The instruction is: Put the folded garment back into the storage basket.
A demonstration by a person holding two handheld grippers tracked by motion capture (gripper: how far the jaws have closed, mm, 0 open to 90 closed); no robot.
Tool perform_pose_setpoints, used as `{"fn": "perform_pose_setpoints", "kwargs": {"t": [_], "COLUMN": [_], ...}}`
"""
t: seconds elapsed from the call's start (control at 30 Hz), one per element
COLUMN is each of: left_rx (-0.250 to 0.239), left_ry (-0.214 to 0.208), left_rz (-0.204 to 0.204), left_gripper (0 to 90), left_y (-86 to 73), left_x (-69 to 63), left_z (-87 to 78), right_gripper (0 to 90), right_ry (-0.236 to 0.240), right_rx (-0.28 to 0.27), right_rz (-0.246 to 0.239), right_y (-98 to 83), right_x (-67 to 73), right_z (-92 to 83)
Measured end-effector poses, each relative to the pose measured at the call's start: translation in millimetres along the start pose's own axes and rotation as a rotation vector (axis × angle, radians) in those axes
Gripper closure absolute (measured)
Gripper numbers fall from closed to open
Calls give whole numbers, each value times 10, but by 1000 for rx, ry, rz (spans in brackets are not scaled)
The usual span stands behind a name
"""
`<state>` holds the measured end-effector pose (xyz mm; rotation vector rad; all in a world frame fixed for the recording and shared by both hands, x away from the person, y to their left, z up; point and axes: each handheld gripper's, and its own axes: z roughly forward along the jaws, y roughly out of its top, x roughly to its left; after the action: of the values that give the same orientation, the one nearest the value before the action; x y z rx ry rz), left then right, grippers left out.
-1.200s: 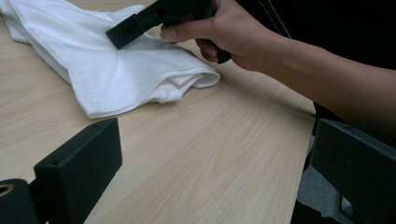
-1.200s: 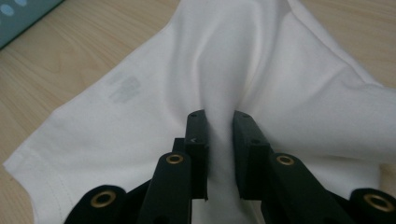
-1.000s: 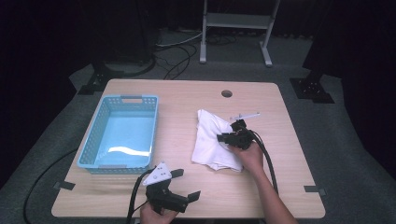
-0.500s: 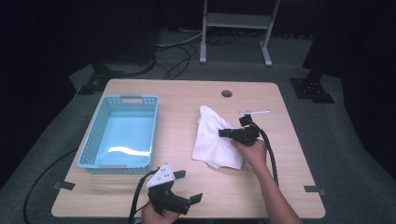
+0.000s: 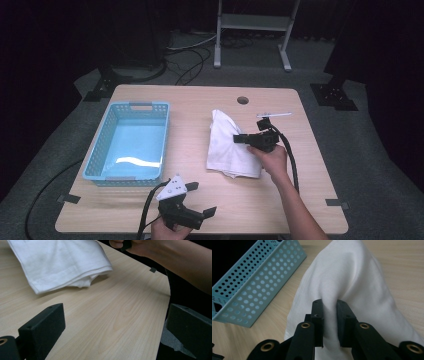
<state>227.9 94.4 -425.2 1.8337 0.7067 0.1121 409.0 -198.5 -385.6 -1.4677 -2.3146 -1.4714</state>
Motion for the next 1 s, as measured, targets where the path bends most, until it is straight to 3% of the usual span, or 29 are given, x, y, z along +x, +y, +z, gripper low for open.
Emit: {"fn": "perform_pose_setpoints", "kwargs": {"t": [0.37,1.0], "left_rx": [-4,2], "left_ry": [-3,4], "left_rz": [2,19], "left_gripper": [19,19], "left_y": [3,6], "left_x": [-19,-38], "left_z": [-7,-7], "right_gripper": [782,781], "right_ry": [59,90], "right_rx": [-41,-42], "right_rz": [38,0], "right_y": [110,348], "right_x": [51,297], "right_z": [-91,-119]}}
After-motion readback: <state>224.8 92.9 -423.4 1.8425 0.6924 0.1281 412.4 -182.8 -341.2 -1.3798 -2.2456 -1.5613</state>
